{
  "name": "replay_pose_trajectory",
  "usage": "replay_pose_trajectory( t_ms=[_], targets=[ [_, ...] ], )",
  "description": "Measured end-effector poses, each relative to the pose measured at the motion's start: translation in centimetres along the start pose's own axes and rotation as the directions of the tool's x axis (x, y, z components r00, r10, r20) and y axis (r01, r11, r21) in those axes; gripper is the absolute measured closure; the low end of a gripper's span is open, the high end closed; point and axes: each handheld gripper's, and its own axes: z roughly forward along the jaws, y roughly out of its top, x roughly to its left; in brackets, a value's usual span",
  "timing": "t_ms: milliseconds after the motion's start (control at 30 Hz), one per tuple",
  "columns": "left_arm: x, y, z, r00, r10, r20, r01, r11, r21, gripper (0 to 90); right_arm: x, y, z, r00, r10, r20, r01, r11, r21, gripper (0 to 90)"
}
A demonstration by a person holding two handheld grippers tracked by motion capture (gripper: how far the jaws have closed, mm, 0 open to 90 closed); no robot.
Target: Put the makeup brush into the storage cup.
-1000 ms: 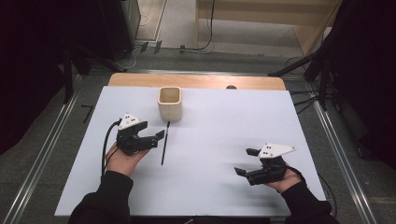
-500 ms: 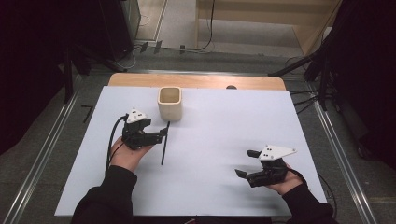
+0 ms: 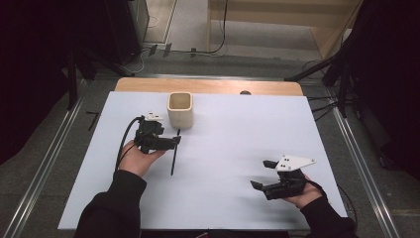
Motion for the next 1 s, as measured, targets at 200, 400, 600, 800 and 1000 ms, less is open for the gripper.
replay_pose_trajectory(
  t_ms=[200, 400, 600, 800, 1000],
  targets=[
    [0.3, 0.6, 0.5, 0.9988, -0.048, 0.01, 0.048, 0.9968, 0.065, 29.4, 0.0, 0.0, 0.0, 1.0, 0.0, -0.001, 0.0, 1.0, 0.003, 17.1],
    [0.6, 1.2, 1.0, 0.9971, -0.072, 0.024, 0.068, 0.9869, 0.146, 29.9, 0.0, 0.0, 0.1, 1.0, -0.003, -0.003, 0.003, 1.0, 0.005, 17.2],
    [0.9, 1.5, 1.1, 0.9959, -0.085, 0.031, 0.077, 0.9745, 0.211, 29.7, 0.1, 0.0, 0.2, 1.0, -0.002, -0.002, 0.002, 1.0, 0.014, 17.2],
    [0.9, 1.9, 1.8, 0.9933, -0.116, 0.009, 0.108, 0.9509, 0.29, 30.0, 0.2, 0.0, 0.3, 0.9998, -0.017, -0.005, 0.018, 0.999, 0.027, 17.3],
    [0.7, 2.4, 2.6, 0.9907, -0.136, -0.006, 0.129, 0.9269, 0.352, 32.0, 0.2, 0.0, 0.4, 0.9998, -0.019, -0.005, 0.02, 0.999, 0.038, 17.3]
  ],
)
